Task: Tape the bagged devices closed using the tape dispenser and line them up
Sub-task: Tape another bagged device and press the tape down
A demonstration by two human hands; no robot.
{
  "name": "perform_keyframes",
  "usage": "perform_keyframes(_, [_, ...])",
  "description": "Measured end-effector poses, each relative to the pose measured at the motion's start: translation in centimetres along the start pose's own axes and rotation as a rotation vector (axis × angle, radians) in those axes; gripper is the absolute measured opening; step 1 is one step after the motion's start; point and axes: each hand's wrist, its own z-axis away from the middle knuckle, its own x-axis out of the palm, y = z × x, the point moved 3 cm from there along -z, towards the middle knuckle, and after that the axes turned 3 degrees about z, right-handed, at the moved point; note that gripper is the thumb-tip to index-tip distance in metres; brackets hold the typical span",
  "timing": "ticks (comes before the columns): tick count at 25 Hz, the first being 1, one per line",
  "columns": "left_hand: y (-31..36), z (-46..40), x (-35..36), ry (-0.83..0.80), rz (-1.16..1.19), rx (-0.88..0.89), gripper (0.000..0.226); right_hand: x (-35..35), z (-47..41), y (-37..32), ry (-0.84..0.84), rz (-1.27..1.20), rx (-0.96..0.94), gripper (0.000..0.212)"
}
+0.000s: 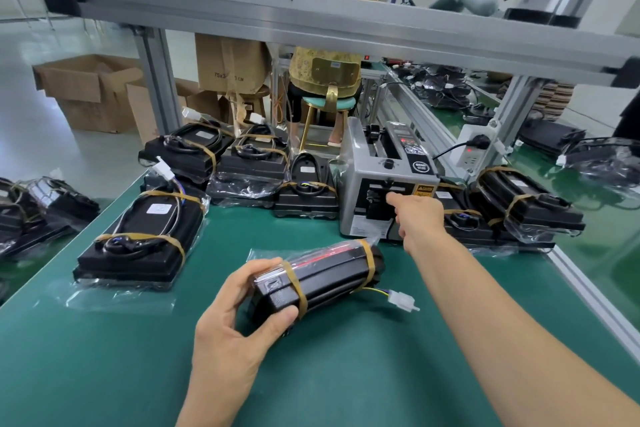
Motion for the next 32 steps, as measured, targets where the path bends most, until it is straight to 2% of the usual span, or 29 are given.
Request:
perform_keyframes(2, [0.2, 0.1, 0.1, 0.001, -0.013, -0.006, 0.055, 0.0, 2.8, -0.8, -0.119, 0.003, -0.074, 0.008])
perform_keyframes(4, [0.3, 0.1, 0.0, 0.008, -0.018, -0.012, 0.051, 0.0, 7.2, -1.3, -0.3, 0.026, -0.273, 0.016])
perform_keyframes(6, [0.4, 0.1, 0.1, 0.012, -0.012, -0.01, 0.047, 0.0, 12.1, -0.9, -0.465, 0.136, -0.484, 0.015])
perform_keyframes(8, [0.6, 0.1, 0.0, 0.005, -0.027, -0.002, 0.046, 0.3, 15.4, 0.4, -0.47, 0.336, -0.635, 0.009])
perform_keyframes(11, [0.6, 0.3, 0.0, -0.002, -0.031, -0.004, 0.045, 0.8, 17.5, 1.7, -0.349, 0.471, -0.75, 0.015])
perform_keyframes(17, [0.6, 0.5, 0.1, -0.016, 0.015, -0.012, 0.044, 2.1, 18.6, 2.5, -0.252, 0.444, -0.755, 0.011])
perform_keyframes(25, [0.7, 0.4, 0.1, 0.0, -0.02, -0.004, 0.046, 1.8, 18.2, 2.2, -0.313, 0.279, -0.687, 0.019])
perform_keyframes(29, [0.5, 0.5, 0.0, -0.005, -0.014, -0.004, 0.045, 2.0, 18.6, 2.2, -0.333, 0.327, -0.685, 0.012])
perform_keyframes(32, [0.5, 0.5, 0.0, -0.009, -0.024, -0.001, 0.047, 1.9, 18.5, 2.1, -0.323, 0.314, -0.698, 0.021])
